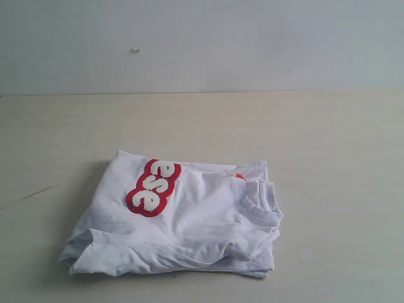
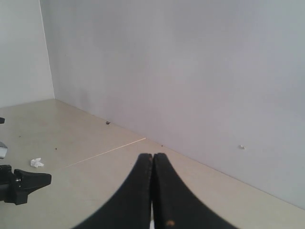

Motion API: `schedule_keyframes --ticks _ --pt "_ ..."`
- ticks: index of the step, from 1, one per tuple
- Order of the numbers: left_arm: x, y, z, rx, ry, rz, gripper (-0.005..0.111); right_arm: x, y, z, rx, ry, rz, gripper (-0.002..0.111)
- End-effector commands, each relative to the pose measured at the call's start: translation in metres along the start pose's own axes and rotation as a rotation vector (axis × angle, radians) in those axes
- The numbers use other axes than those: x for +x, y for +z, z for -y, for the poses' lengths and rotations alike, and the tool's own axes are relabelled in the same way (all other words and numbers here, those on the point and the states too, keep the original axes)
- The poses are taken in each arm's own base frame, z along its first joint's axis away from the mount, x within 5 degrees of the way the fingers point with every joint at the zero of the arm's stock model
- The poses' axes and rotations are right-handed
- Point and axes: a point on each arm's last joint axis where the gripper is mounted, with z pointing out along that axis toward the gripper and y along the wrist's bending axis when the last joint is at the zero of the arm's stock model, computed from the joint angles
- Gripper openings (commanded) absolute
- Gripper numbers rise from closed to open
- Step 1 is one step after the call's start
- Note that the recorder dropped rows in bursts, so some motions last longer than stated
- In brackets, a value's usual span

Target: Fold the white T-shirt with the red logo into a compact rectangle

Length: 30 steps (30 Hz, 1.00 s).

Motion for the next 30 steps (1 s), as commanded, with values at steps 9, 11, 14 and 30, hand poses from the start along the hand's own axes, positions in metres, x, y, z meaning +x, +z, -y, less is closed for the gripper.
schedule_keyframes --ticks 9,11,14,30 --pt "0.001 0.0 0.0 0.003 -0.006 0.003 0.0 0.0 -0.001 0.0 0.002 -0.007 0.01 0.0" --pt "0.001 0.0 0.0 0.003 -0.006 0.003 0.0 -0.002 -0.002 0.002 0.023 -0.087 0.029 0.0" --pt "0.001 0.0 0.0 0.003 -0.006 0.003 0.0 -0.007 -0.001 0.007 0.088 -0.202 0.143 0.0" --pt "0.001 0.0 0.0 0.003 -0.006 0.003 0.0 0.035 -0.046 0.027 0.57 -0.308 0.461 0.0"
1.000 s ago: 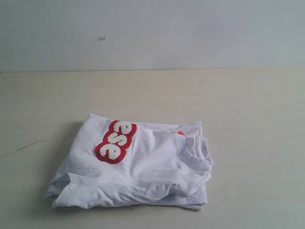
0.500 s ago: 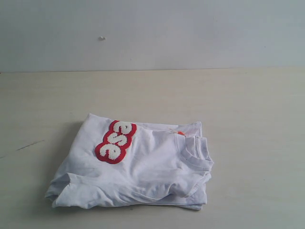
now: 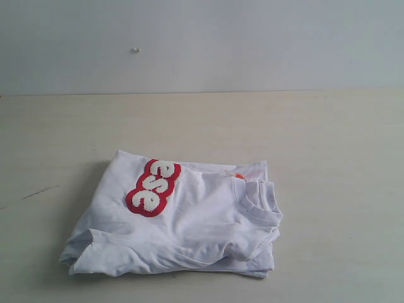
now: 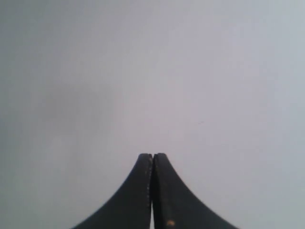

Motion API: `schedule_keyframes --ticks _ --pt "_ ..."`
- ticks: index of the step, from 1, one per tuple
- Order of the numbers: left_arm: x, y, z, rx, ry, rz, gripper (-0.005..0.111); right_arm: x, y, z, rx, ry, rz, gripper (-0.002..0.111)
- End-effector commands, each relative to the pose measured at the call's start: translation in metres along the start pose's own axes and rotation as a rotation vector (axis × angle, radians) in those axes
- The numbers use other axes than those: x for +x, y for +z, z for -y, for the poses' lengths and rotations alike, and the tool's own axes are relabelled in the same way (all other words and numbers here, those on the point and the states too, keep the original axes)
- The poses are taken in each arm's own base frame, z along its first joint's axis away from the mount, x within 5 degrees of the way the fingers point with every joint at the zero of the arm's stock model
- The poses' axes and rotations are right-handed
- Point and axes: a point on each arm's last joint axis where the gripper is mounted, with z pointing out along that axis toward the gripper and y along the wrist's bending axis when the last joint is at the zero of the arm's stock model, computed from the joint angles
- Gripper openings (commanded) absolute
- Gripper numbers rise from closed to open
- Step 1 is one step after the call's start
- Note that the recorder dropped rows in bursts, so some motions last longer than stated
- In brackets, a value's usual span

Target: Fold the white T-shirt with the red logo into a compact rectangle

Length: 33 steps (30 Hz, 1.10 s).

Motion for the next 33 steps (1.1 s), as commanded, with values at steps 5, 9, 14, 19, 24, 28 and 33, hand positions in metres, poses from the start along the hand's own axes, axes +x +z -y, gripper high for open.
schedule_keyframes --ticks 5,9,14,19,24,28,33 --pt "0.0 0.0 0.0 0.004 -0.006 0.009 0.0 0.018 -0.034 0.004 0.214 -0.048 0.035 0.0" --pt "0.0 0.0 0.0 0.004 -0.006 0.009 0.0 0.029 -0.035 0.004 0.256 -0.077 -0.011 0.0" --pt "0.0 0.0 0.0 0.004 -0.006 0.009 0.0 0.046 -0.037 0.004 0.295 -0.099 -0.064 0.0" --pt "0.0 0.0 0.0 0.004 -0.006 0.009 0.0 0.074 -0.043 0.005 0.311 -0.067 -0.139 0.0" --pt "0.0 0.0 0.0 0.004 -0.006 0.009 0.0 0.094 -0.048 0.004 0.309 -0.059 -0.187 0.0" --pt "0.0 0.0 0.0 0.004 -0.006 0.009 0.0 0.102 -0.05 0.005 0.318 -0.068 -0.282 0.0" --pt "0.0 0.0 0.0 0.004 -0.006 0.009 0.0 0.112 -0.055 0.006 0.323 -0.093 -0.415 0.0"
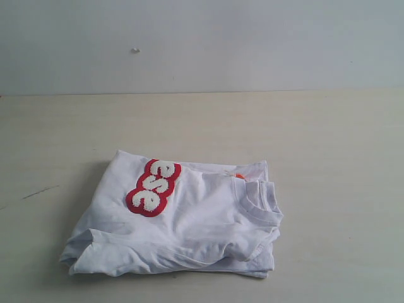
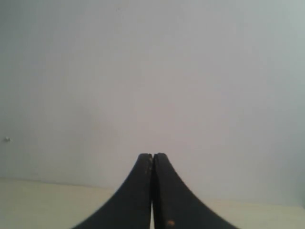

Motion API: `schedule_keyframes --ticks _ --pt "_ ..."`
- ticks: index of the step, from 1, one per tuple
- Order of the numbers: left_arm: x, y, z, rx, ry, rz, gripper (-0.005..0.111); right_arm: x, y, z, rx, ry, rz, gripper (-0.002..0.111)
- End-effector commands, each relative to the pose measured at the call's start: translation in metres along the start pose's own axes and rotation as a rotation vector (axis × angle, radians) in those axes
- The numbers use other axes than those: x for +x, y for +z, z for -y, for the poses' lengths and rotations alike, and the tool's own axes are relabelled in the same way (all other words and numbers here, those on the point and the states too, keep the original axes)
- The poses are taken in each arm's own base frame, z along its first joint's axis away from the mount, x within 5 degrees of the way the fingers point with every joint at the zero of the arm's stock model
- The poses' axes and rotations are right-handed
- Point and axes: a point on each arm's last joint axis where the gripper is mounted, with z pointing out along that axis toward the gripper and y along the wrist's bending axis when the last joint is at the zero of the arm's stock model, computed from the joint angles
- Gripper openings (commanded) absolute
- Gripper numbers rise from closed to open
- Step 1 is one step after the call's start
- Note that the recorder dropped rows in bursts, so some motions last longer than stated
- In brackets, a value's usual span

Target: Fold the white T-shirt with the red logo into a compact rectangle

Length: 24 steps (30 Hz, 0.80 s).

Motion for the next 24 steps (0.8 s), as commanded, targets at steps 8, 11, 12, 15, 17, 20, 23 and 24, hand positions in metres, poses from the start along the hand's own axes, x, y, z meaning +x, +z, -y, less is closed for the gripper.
schedule_keyframes --ticks 8,11,12,15,17,20,23,24 --pt "0.0 0.0 0.0 0.003 -0.002 0.01 0.0 0.033 -0.006 0.0 0.001 -0.035 -0.362 0.0" --pt "0.0 0.0 0.0 0.003 -0.002 0.01 0.0 0.034 -0.006 0.0 0.002 -0.031 -0.365 0.0" --pt "0.0 0.0 0.0 0.003 -0.002 0.01 0.0 0.034 -0.007 0.0 -0.001 -0.031 -0.371 0.0" --pt "0.0 0.0 0.0 0.003 -0.002 0.01 0.0 0.038 -0.008 0.0 -0.003 -0.018 -0.412 0.0" --pt "0.0 0.0 0.0 0.003 -0.002 0.01 0.0 0.04 -0.009 0.0 -0.005 -0.015 -0.446 0.0" --pt "0.0 0.0 0.0 0.003 -0.002 0.01 0.0 0.042 -0.01 -0.001 -0.006 -0.004 -0.462 0.0" --pt "0.0 0.0 0.0 0.003 -0.002 0.01 0.0 0.042 -0.01 -0.001 -0.006 -0.004 -0.463 0.0" --pt "0.0 0.0 0.0 0.003 -0.002 0.01 0.0 0.042 -0.01 -0.001 -0.006 -0.004 -0.463 0.0"
